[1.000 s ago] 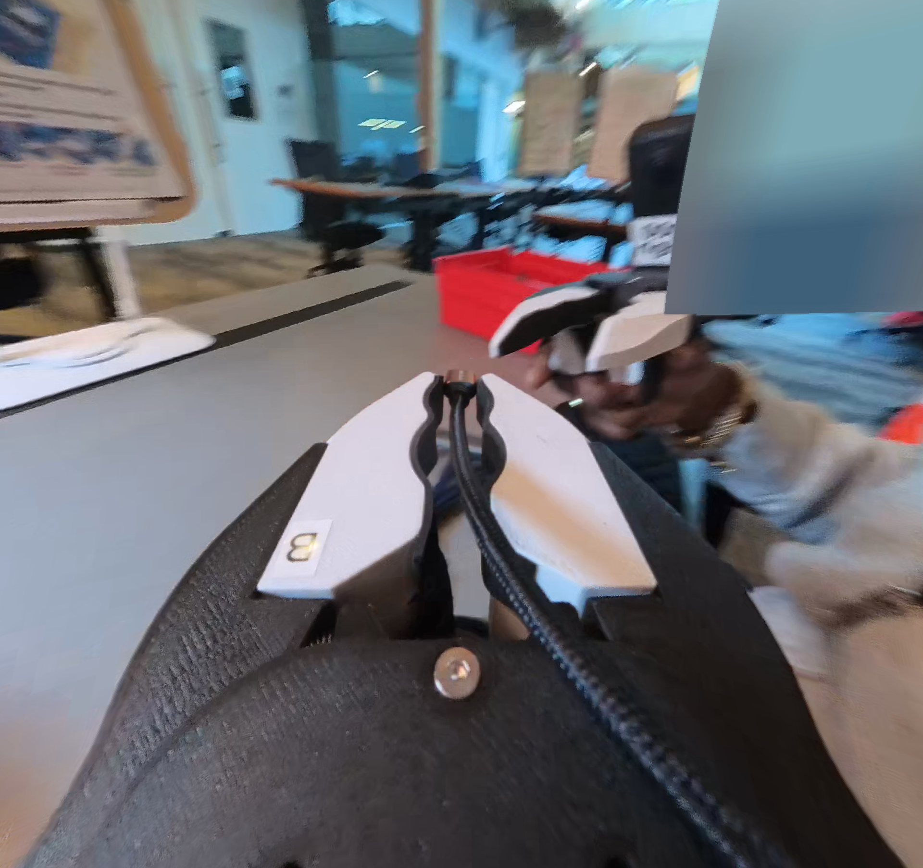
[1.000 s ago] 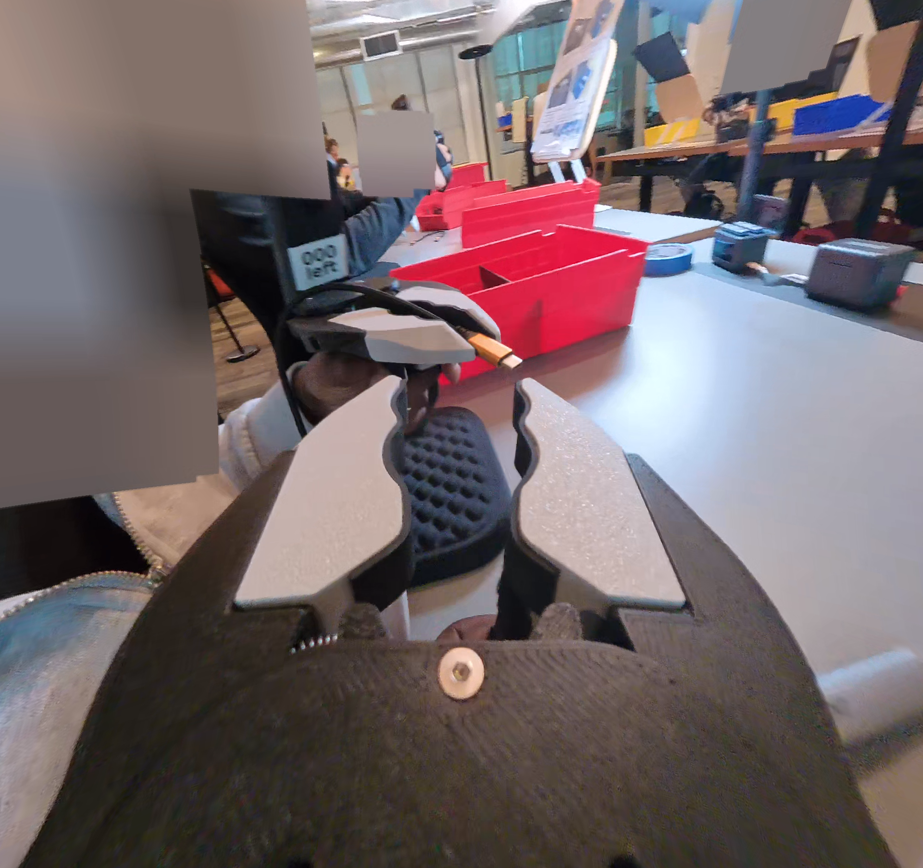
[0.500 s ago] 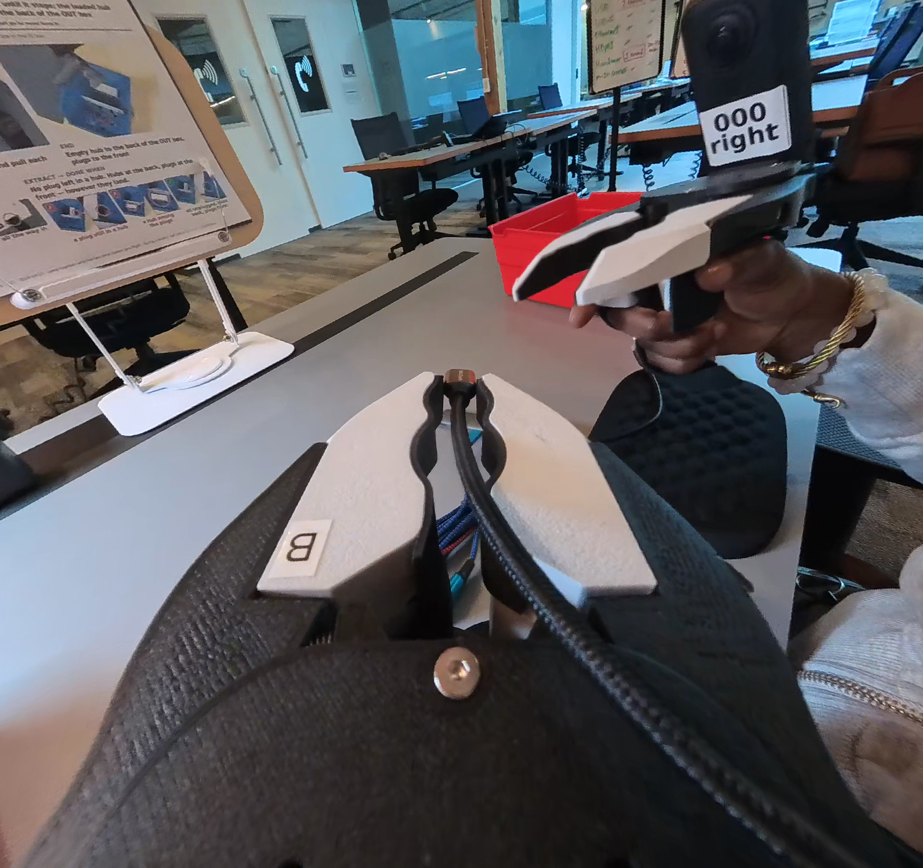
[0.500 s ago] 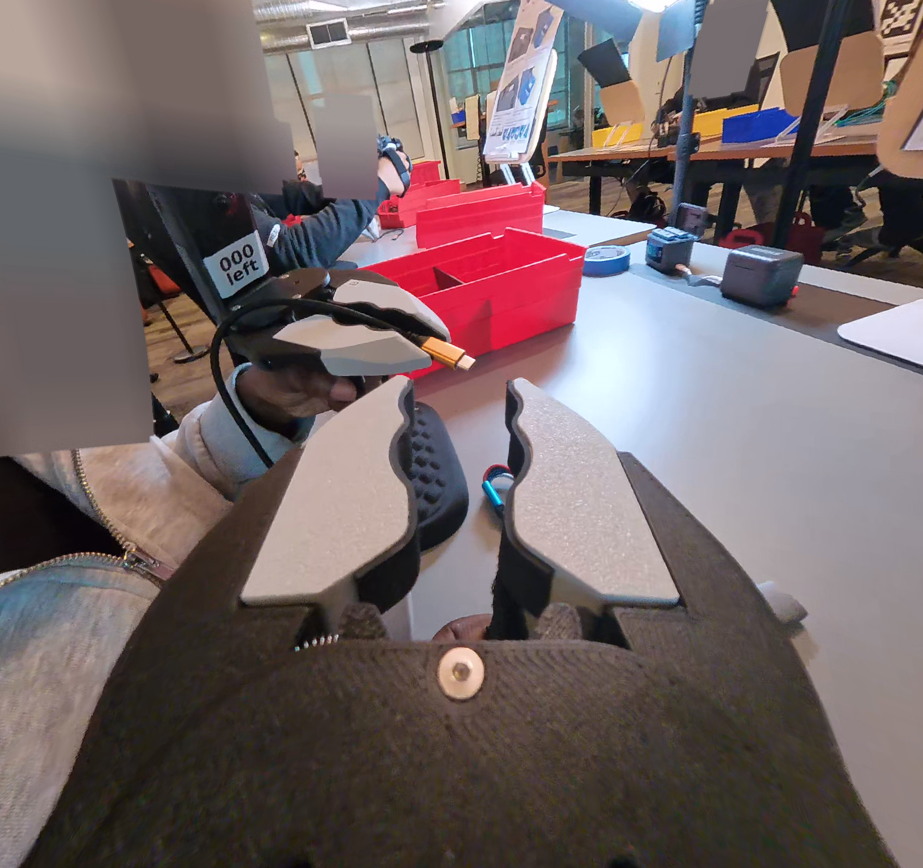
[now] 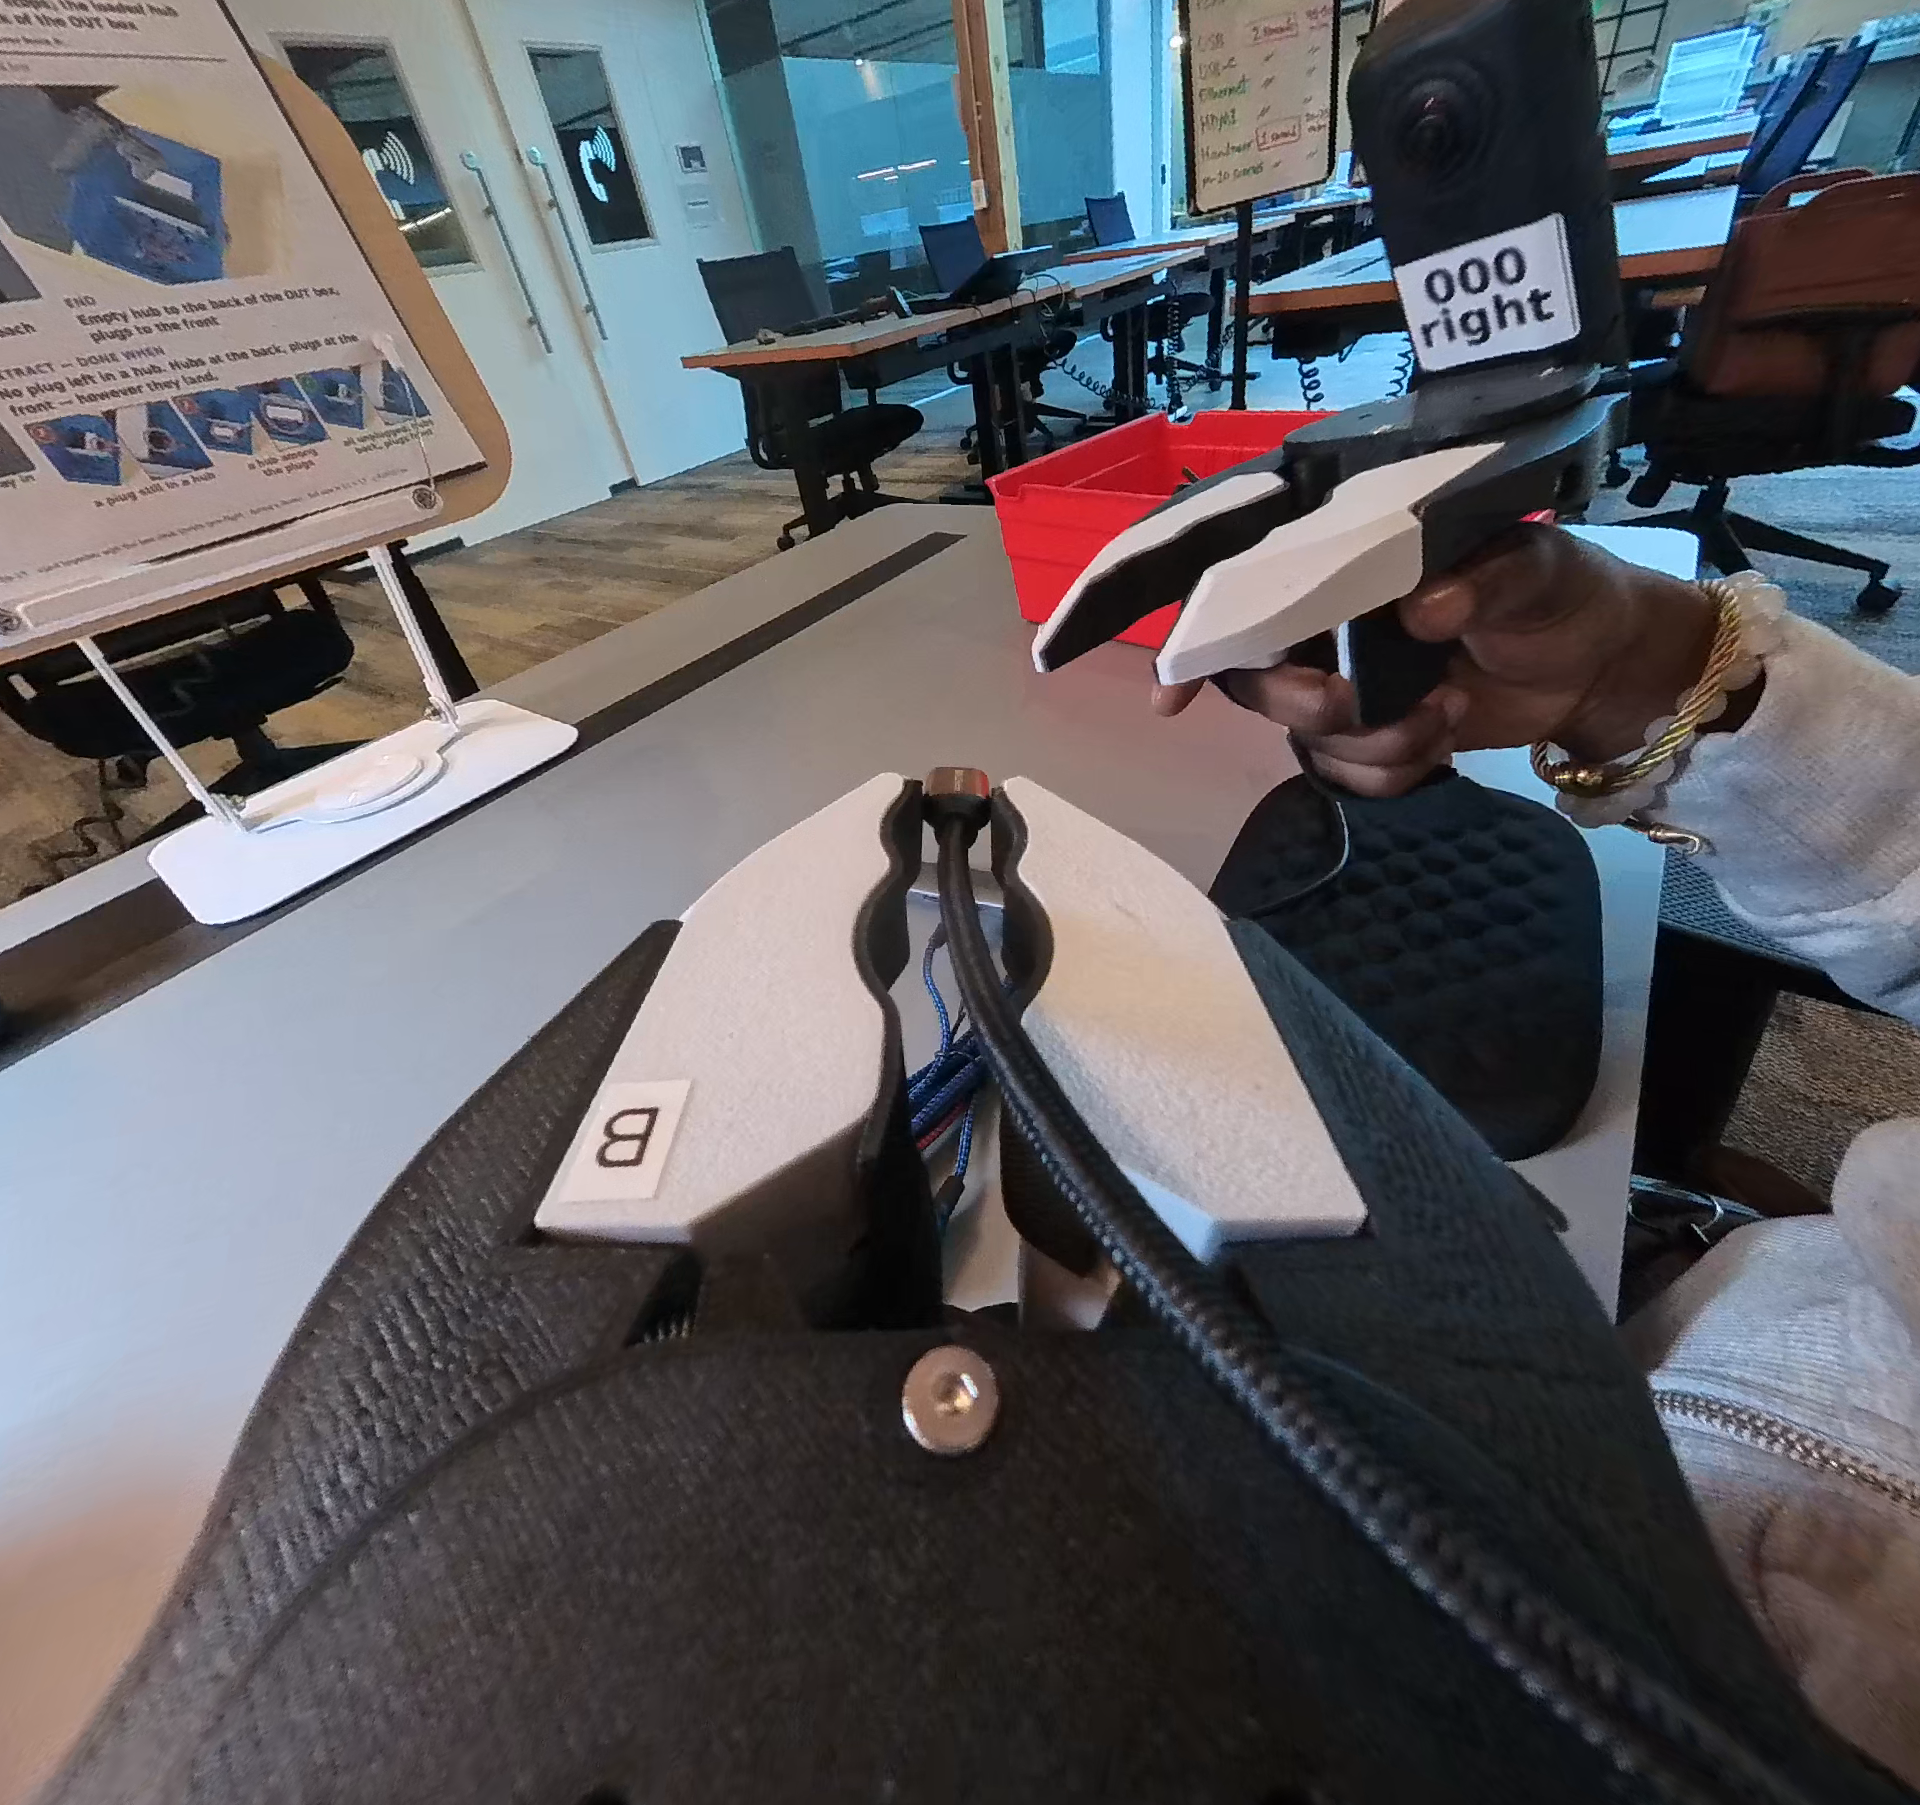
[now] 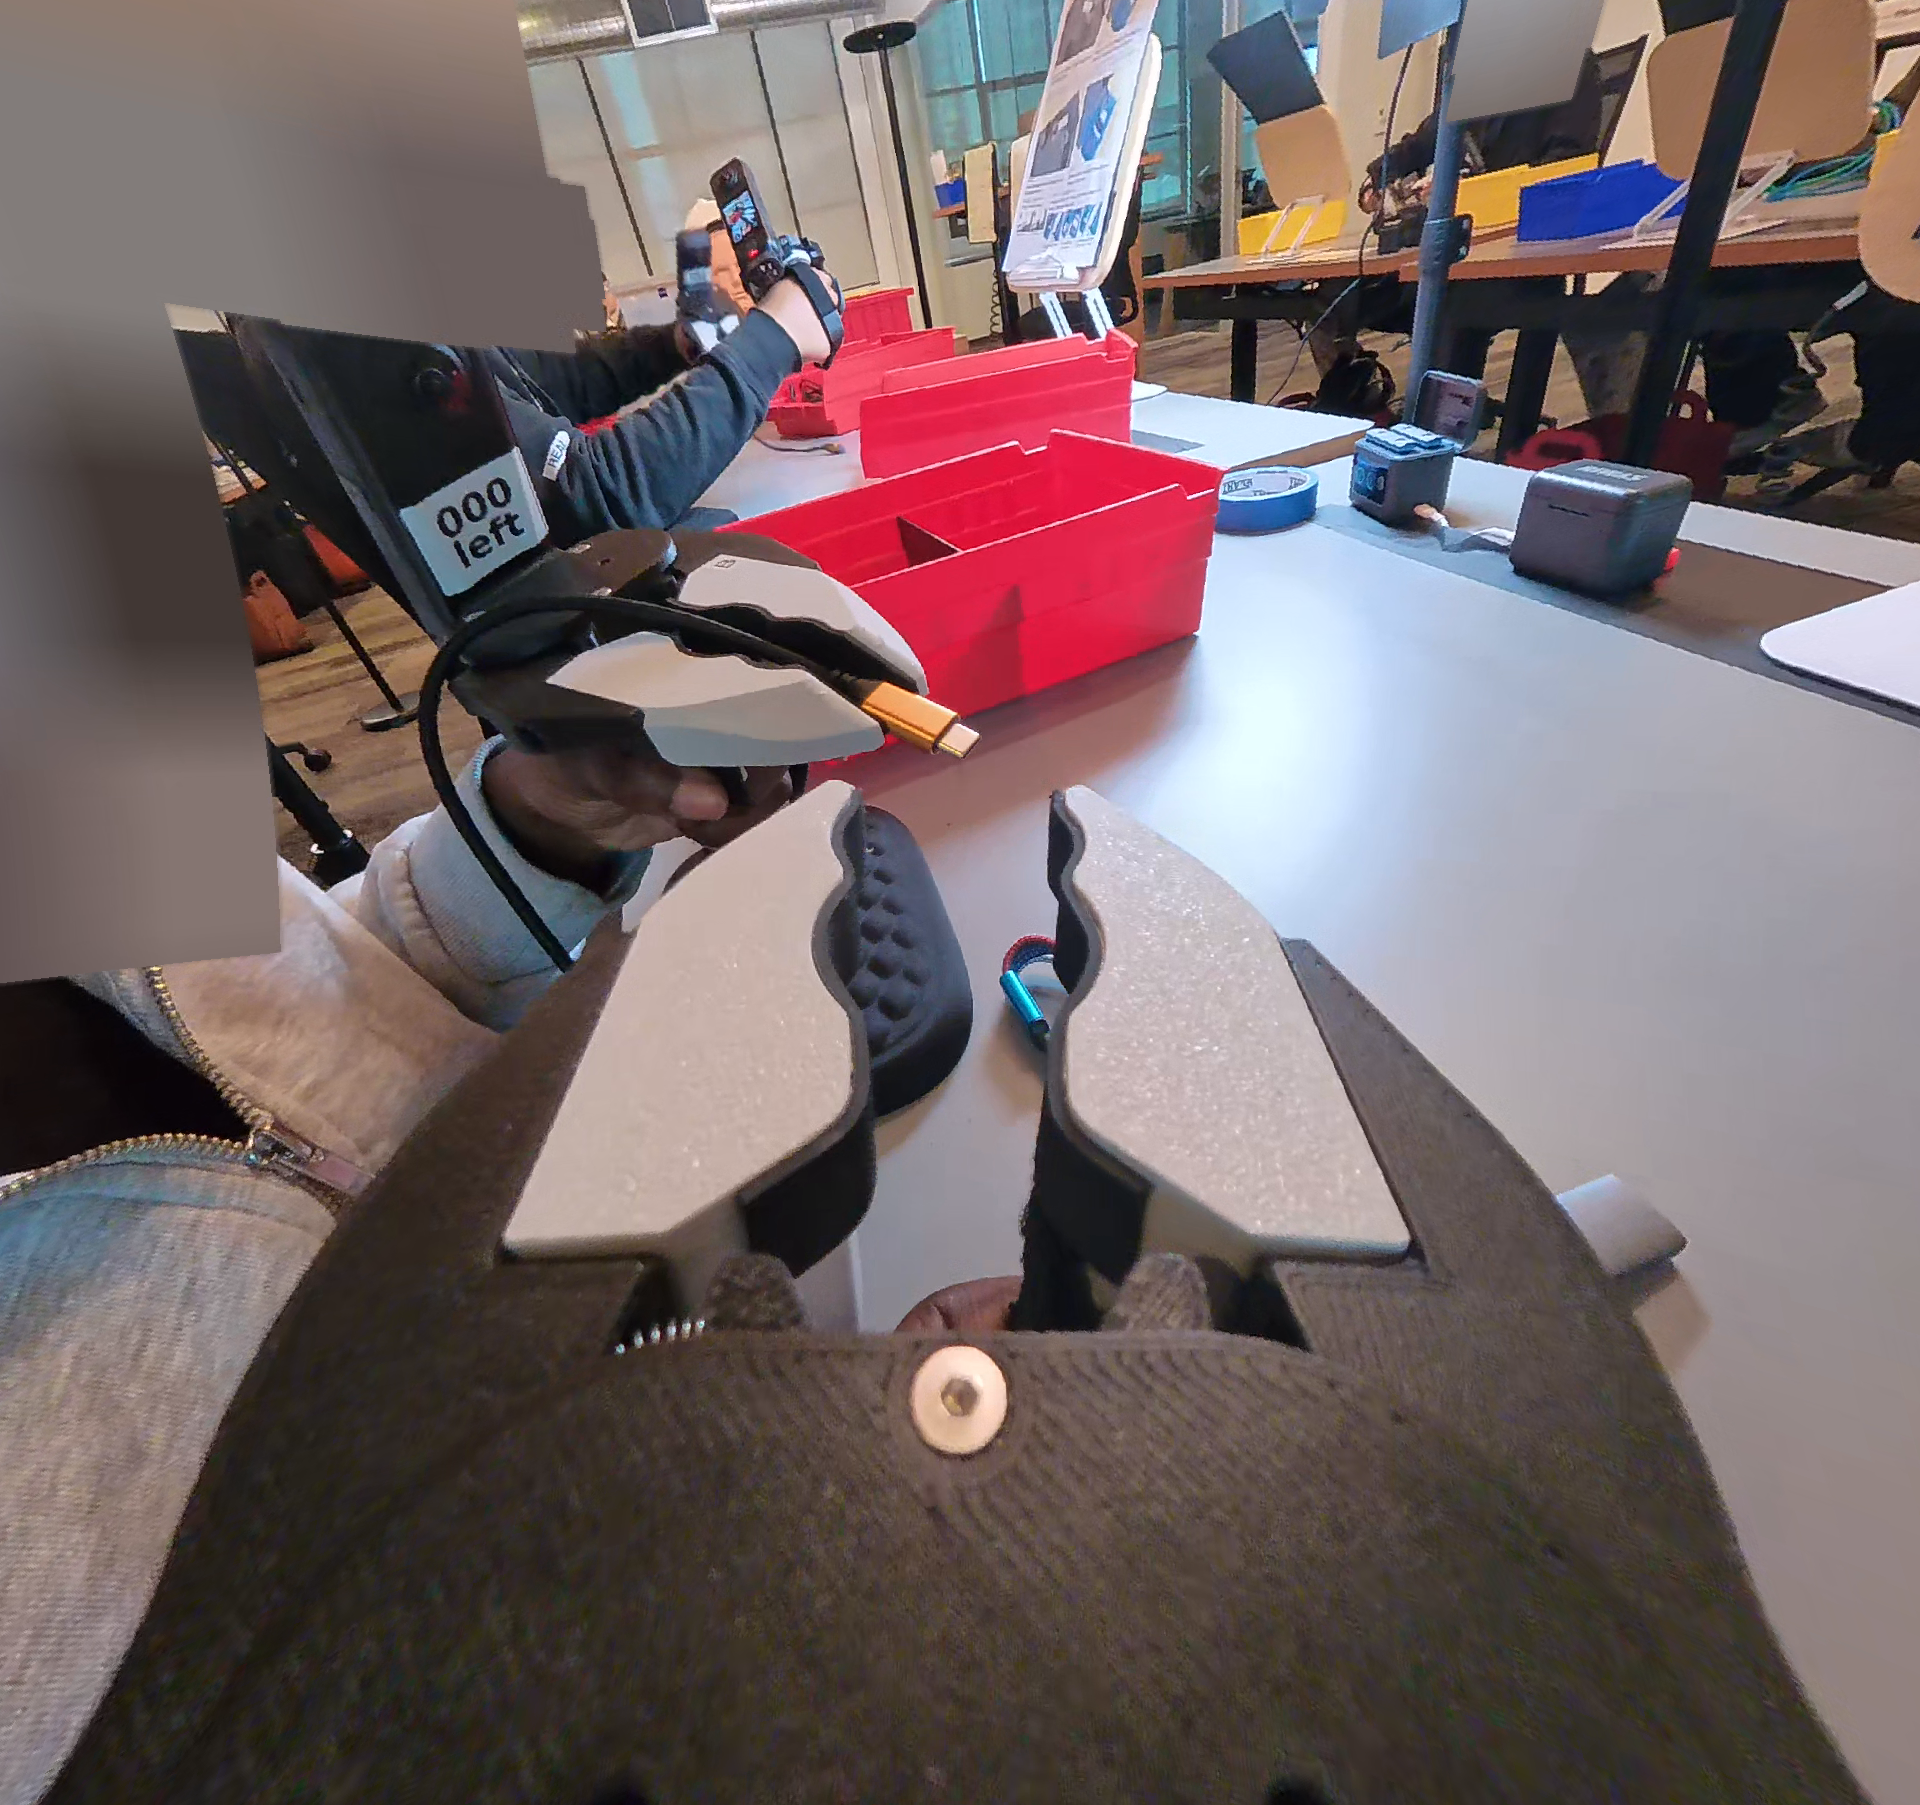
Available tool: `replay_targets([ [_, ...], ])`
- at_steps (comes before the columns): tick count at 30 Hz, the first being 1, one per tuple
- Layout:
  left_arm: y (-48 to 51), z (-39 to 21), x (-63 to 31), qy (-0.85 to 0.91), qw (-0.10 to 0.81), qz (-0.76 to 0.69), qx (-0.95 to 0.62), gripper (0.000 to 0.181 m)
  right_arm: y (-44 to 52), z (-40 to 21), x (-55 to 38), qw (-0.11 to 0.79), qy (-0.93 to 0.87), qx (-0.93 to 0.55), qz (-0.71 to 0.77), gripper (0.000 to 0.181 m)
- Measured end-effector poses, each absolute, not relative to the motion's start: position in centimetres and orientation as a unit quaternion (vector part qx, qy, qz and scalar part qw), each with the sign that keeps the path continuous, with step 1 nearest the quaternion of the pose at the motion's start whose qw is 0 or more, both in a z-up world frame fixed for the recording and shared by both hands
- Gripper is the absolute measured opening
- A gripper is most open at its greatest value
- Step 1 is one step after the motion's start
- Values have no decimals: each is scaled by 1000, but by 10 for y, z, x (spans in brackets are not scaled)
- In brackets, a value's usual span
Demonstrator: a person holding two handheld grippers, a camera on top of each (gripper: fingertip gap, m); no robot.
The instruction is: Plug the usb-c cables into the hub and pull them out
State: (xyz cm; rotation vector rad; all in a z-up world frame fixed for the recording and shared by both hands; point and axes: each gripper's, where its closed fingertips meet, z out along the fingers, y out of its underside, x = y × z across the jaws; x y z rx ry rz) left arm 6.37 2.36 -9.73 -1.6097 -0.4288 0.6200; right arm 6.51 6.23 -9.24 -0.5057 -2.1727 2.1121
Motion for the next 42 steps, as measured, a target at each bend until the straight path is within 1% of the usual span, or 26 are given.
replay_targets([
  [4,23,-96,65,-187,638,267,-698,13,63,-94,64,40,-712,-165,681,33],
  [7,20,-89,72,-185,679,224,-675,13,70,-103,55,40,-729,-192,656,34],
  [9,12,-87,77,-180,711,186,-653,13,77,-115,50,14,-751,-216,624,43],
  [12,-3,-93,77,-180,733,151,-638,13,98,-142,42,-40,-780,-268,564,60],
  [15,-12,-90,78,-175,753,133,-620,13,123,-175,24,-105,-786,-350,498,64],
  [18,-10,-91,80,-167,757,126,-619,13,134,-201,7,-191,-754,-433,454,60],
  [20,-6,-93,81,-163,756,122,-622,12,131,-213,4,-246,-742,-452,428,59],
  [22,-4,-94,81,-161,755,120,-624,13,131,-225,-2,-270,-740,-468,401,58],
  [23,-3,-95,82,-160,757,117,-623,12,130,-229,-7,-275,-737,-474,397,50],
  [27,-1,-97,82,-158,758,108,-623,13,111,-233,-2,-334,-724,-463,387,36],
  [29,-1,-98,82,-159,760,105,-621,12,104,-238,5,-344,-729,-457,377,21],
  [30,-1,-98,82,-160,761,104,-620,12,101,-238,6,-344,-728,-454,383,20],
  [33,1,-102,82,-160,759,102,-623,12,93,-210,3,-355,-683,-435,467,10],
  [37,9,-106,83,-162,763,90,-620,12,88,-181,8,-324,-666,-394,544,9],
  [42,35,-116,92,-133,746,108,-644,12,73,-151,33,-366,-611,-374,594,9],
])
